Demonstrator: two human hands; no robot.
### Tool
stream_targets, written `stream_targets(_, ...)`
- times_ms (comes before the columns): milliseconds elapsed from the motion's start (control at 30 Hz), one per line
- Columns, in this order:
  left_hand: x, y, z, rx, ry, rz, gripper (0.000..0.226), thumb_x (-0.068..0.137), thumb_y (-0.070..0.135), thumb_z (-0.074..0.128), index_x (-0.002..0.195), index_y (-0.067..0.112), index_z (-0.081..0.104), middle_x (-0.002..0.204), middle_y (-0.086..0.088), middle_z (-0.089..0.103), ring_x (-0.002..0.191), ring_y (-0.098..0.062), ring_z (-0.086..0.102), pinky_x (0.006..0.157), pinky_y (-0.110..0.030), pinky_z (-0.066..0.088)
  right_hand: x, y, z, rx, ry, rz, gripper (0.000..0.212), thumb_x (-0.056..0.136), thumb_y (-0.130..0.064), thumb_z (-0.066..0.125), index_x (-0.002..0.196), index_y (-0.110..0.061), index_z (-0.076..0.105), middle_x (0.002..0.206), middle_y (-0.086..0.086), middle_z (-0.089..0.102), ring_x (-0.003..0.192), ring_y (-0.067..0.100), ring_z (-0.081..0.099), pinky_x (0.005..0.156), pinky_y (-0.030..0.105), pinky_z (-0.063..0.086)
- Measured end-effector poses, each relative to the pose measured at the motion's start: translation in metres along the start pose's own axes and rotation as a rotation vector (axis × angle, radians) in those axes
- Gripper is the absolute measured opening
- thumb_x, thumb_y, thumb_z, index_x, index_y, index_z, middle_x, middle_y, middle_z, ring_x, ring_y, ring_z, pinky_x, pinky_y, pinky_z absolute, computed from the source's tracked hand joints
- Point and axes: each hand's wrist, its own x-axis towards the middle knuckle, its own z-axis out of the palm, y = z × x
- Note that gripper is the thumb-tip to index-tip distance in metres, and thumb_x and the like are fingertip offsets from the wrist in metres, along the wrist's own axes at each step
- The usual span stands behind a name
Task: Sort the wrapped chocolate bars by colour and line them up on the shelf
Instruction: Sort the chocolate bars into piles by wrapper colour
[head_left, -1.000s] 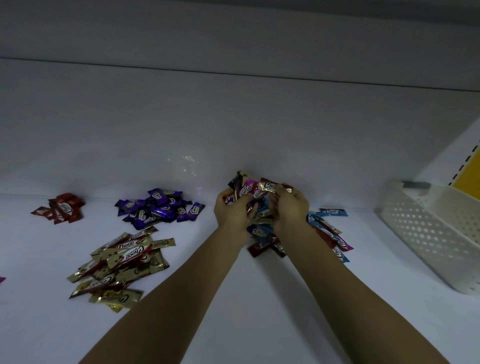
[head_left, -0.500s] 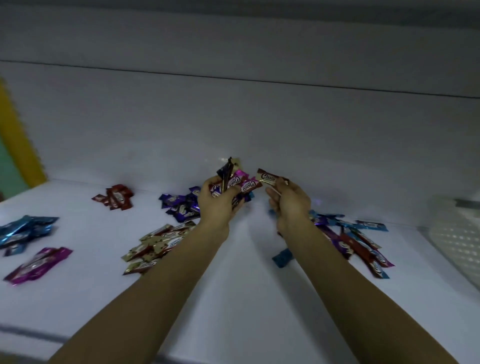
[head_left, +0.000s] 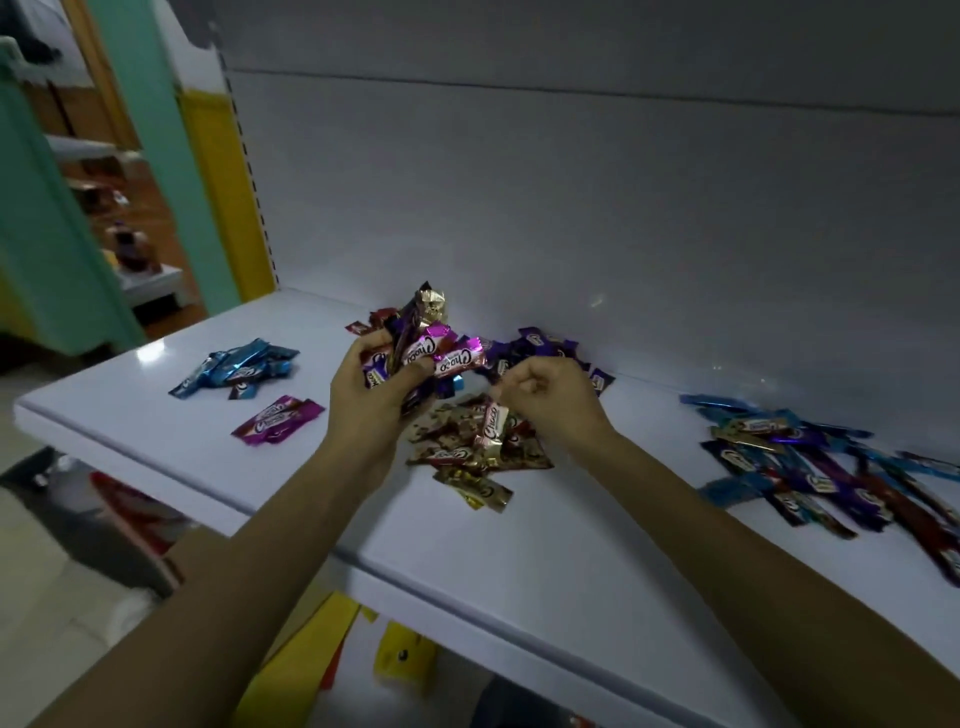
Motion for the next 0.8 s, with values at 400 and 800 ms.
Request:
stream_targets(400, -0.004, -0.005, -0.018, -0.131, -0.109, -0.114, 0.039, 0.085, -0.001, 0.062, 0.120, 0.011, 0.052, 0.110, -0.010, 0.067, 0.085, -0.019, 0.072, 0.062, -0.025, 0.057, 0.004, -0.038, 0.020, 0.296, -0.126, 0.180, 0.036, 0.095, -0.044, 0.048, 0.103, -0.016, 0.068, 0.094, 0.003, 0.072, 0.086, 0.011, 0.068, 0.082, 0.025, 0.052)
stream_targets(800, 0.001, 0.000, -0.032, -0.173, 0.010, -0.077, 0.029, 0.086, -0.002, 0.062, 0.106, 0.018, 0.058, 0.104, -0.009, 0.068, 0.079, -0.014, 0.071, 0.059, -0.021, 0.054, 0.012, -0.054, 0.049, 0.474, -0.033, 0.160, 0.011, 0.086, -0.007, 0.064, 0.097, -0.005, 0.067, 0.086, 0.011, 0.069, 0.072, 0.017, 0.068, 0.067, 0.030, 0.059)
